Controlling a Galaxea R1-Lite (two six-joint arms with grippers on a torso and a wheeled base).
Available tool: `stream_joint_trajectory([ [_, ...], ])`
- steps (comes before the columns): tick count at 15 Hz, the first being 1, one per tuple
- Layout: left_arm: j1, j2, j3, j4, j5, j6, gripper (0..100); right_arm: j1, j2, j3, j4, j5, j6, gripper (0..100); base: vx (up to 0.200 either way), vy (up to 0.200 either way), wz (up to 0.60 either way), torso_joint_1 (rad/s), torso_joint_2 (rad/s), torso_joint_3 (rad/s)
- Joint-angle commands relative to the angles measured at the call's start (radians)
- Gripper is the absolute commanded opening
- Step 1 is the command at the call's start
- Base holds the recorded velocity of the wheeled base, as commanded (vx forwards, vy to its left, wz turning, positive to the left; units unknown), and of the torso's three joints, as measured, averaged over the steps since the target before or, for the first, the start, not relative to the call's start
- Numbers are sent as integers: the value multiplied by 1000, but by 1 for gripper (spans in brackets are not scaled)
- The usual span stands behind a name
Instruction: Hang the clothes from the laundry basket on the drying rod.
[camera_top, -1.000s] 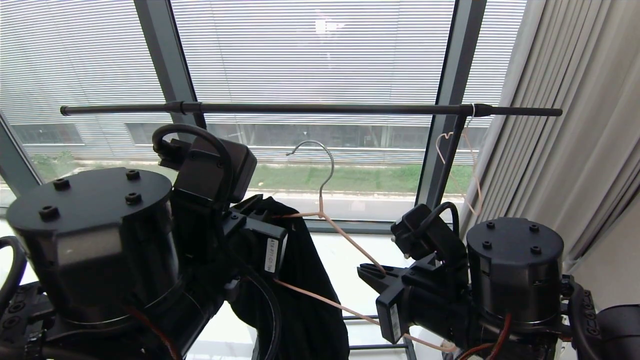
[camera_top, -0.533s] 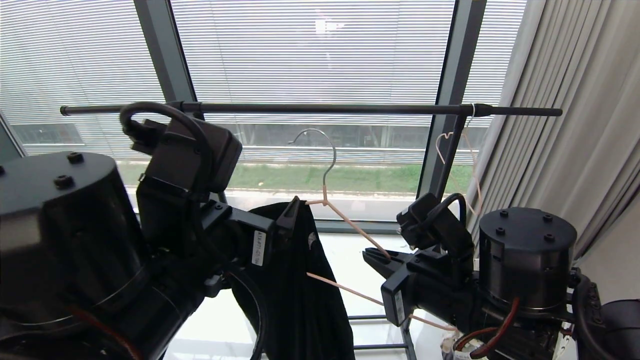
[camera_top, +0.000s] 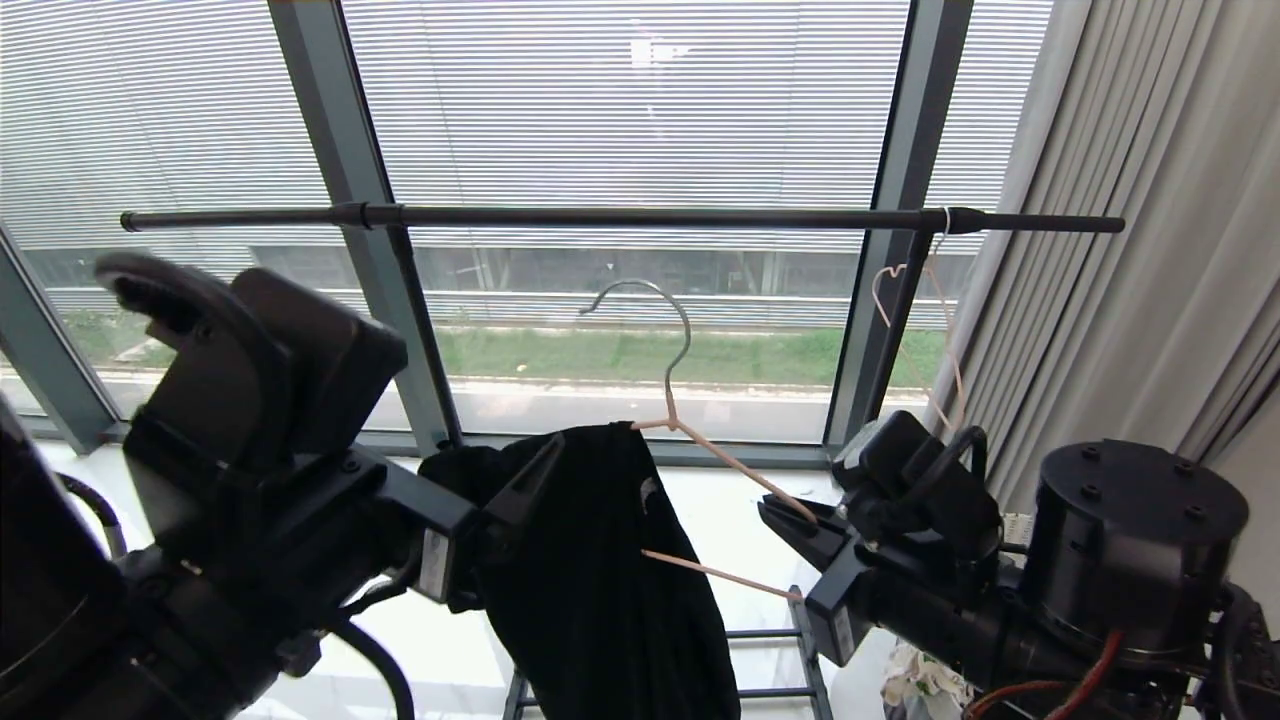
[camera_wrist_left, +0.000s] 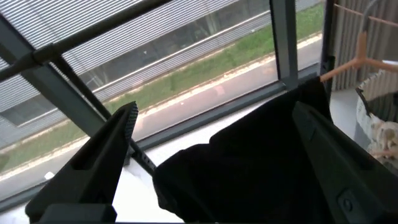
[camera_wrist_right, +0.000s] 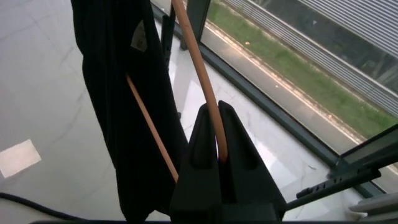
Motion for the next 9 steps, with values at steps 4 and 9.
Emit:
stream_joint_trajectory([
  [4,2,-136,95,145,-352,0,100,4,-191,191,-16,66,-110,0,0,0,0,0,0,0],
  [9,0,-73,159,145,-527,-8,100,75,-255,230,-16,98,-175,0,0,0,0,0,0,0],
])
